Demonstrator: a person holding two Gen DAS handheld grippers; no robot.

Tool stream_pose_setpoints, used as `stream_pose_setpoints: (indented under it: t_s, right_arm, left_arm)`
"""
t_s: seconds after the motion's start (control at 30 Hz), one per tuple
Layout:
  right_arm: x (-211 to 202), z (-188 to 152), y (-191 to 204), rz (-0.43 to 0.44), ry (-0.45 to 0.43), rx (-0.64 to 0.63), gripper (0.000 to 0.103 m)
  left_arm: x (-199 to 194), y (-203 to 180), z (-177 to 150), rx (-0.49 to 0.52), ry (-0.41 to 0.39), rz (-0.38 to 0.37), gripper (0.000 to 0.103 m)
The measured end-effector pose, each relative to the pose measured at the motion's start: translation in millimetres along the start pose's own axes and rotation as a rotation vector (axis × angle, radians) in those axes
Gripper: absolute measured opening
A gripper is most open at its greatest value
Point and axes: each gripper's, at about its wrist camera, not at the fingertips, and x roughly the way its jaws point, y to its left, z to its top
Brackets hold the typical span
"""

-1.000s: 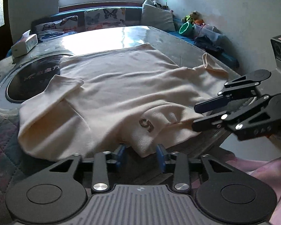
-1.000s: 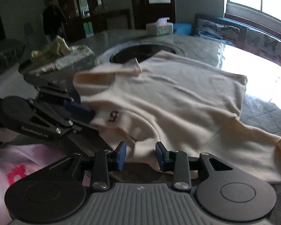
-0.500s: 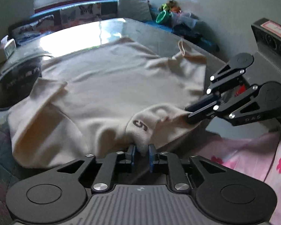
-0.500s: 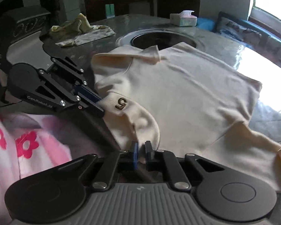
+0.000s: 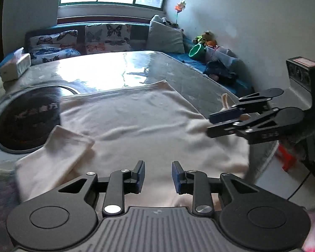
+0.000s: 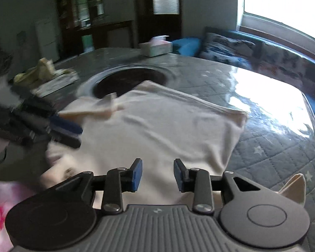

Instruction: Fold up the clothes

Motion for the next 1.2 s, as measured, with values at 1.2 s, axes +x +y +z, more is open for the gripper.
stream_pose_setpoints:
  t_s: [1.2]
  right_arm:
    - [67.7,30.7,12.3,0.022,0.008,-0.058,0.053]
  left_arm:
    - [29.9,58.9,1.2,-0.051,-0.093,0.374,0.012]
